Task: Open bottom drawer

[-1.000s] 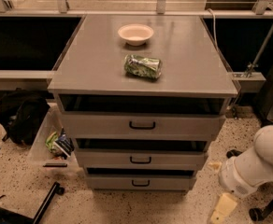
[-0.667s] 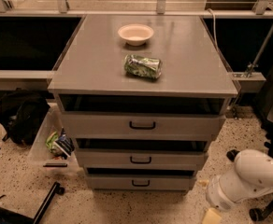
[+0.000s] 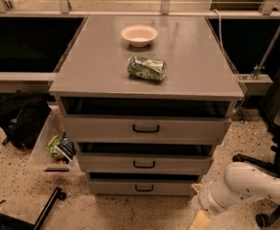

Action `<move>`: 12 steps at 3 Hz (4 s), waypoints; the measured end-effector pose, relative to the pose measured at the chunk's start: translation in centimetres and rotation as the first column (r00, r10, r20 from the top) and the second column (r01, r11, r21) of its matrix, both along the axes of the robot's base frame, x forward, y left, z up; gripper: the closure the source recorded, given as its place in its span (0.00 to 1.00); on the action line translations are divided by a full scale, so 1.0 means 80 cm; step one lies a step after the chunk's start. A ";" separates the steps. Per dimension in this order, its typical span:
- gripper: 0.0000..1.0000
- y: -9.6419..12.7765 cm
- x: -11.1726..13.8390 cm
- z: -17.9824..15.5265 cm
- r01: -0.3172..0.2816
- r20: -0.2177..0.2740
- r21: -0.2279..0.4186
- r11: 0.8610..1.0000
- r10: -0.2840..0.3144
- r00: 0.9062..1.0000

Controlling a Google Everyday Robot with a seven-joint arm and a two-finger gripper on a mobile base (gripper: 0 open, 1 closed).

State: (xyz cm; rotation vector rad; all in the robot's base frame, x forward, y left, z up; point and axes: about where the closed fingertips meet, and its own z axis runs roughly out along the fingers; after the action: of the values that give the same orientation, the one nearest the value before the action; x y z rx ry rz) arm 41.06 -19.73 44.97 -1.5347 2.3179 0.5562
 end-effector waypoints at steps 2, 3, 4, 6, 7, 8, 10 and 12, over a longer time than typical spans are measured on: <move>0.00 -0.007 0.021 -0.004 0.013 0.080 0.011 1.000 -0.013 0.997; 0.00 -0.011 0.032 -0.006 0.024 0.173 -0.014 1.000 -0.021 0.985; 0.00 -0.027 0.078 -0.011 0.114 0.312 -0.028 0.993 -0.099 0.945; 0.00 -0.035 0.083 -0.036 0.115 0.276 0.013 0.993 -0.114 0.955; 0.00 -0.042 0.087 -0.059 0.116 0.241 0.051 0.992 -0.125 0.962; 0.00 -0.073 0.123 -0.132 0.157 0.260 0.138 0.978 -0.189 0.947; 0.00 -0.066 0.111 -0.191 0.115 0.204 0.200 0.973 -0.156 0.967; 0.00 0.036 0.087 -0.351 -0.017 0.025 0.399 0.917 0.007 1.000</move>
Offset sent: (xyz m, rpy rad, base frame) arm 0.0444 -0.0186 -0.0019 0.0228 -0.2116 -0.0363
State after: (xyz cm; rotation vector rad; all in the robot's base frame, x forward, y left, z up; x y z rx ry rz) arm 48.03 -16.88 16.86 -1.3493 2.0147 0.9430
